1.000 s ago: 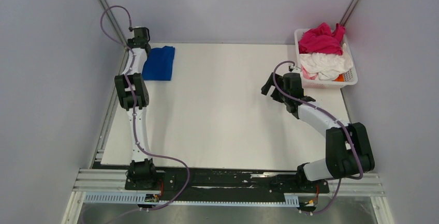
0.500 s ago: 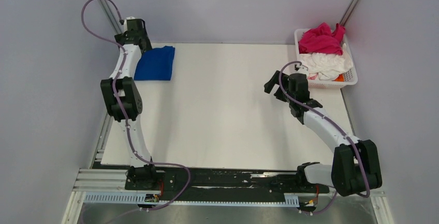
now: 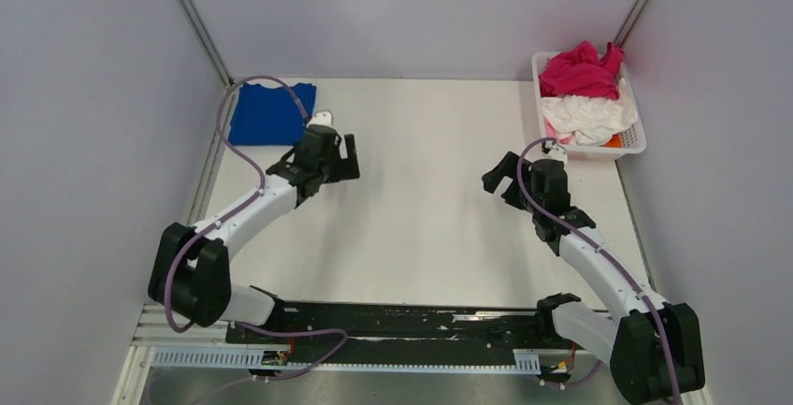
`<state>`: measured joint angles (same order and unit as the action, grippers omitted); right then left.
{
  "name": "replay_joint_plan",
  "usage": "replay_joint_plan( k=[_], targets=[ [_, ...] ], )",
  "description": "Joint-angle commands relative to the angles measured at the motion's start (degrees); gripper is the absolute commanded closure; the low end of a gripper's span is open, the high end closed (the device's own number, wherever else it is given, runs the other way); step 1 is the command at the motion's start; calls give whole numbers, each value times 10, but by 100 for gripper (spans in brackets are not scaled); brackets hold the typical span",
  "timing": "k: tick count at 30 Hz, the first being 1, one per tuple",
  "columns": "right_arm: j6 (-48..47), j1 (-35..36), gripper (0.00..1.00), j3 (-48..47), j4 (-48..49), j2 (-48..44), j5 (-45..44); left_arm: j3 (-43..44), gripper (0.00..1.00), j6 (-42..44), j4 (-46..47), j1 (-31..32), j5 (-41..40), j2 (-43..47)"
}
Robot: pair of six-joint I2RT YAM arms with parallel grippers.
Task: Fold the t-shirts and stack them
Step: Reset both arms
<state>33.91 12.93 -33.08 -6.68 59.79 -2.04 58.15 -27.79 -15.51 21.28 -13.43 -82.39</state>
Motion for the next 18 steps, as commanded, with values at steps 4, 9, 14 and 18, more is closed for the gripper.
replay_joint_plan(
  k=[4,9,14,18],
  targets=[
    [25,0,0,44,-4,-43,-3,-150,0,-32,83,85,-16,156],
    [30,0,0,63,-4,-52,-25,-187,0,-30,89,85,-45,215],
    [30,0,0,60,3,-51,-32,-191,0,-25,85,85,-74,213],
    [26,0,0,63,8,-62,-41,-183,0,-24,81,85,-79,202]
  ],
)
